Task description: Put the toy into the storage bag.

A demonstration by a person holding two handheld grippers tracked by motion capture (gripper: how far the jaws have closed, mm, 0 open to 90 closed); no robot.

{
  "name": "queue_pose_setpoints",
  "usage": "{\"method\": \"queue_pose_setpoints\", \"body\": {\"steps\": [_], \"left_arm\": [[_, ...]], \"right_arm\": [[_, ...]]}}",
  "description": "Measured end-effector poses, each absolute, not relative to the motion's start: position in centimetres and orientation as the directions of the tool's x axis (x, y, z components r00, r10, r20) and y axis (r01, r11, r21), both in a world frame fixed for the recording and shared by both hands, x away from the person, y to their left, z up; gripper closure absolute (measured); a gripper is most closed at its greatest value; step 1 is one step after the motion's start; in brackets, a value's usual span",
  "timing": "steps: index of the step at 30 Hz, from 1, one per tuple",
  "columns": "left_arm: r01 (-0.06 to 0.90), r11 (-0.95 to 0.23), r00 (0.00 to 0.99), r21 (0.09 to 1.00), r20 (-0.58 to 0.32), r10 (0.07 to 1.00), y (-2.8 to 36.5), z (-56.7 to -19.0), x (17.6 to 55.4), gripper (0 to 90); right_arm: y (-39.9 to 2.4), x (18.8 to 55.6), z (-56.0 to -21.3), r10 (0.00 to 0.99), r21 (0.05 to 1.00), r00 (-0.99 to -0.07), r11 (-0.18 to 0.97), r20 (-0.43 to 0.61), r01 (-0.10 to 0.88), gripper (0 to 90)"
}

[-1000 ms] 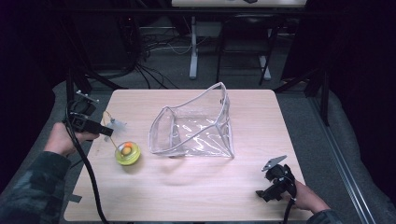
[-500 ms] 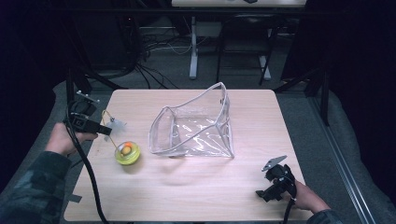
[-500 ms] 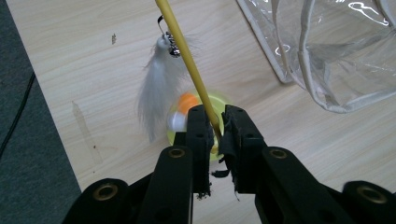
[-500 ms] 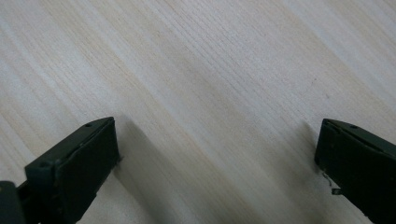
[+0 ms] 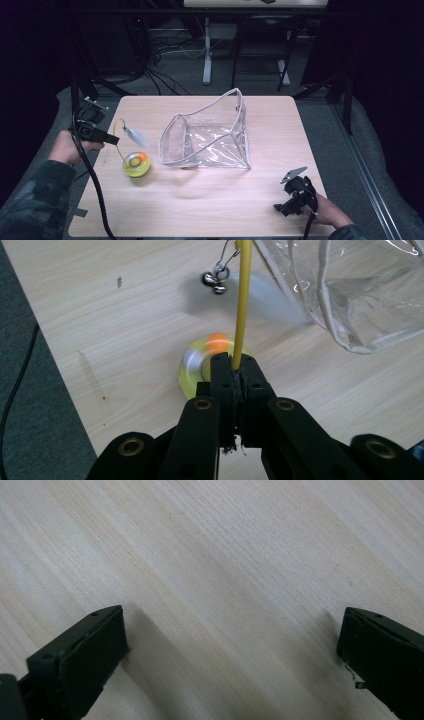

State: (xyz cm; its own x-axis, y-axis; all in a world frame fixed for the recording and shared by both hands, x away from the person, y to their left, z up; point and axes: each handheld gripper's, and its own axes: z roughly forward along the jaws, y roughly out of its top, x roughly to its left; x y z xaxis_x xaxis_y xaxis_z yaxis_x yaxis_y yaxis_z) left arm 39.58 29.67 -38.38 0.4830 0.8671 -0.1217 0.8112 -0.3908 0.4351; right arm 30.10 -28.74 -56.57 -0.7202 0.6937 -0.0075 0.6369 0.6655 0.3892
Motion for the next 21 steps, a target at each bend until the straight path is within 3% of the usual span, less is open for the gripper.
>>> {"method": "queue_pose_setpoints", "body": {"steps": [21], "left_arm": [[0.774, -0.473, 0.542, 0.421, -0.054, 0.839, 29.6, -35.9, 40.1, 88.1]], "right_arm": [[-28.8, 30.1, -56.5, 0.696, 0.391, -0.718, 0.665, -0.017, 0.636, 0.0]]}}
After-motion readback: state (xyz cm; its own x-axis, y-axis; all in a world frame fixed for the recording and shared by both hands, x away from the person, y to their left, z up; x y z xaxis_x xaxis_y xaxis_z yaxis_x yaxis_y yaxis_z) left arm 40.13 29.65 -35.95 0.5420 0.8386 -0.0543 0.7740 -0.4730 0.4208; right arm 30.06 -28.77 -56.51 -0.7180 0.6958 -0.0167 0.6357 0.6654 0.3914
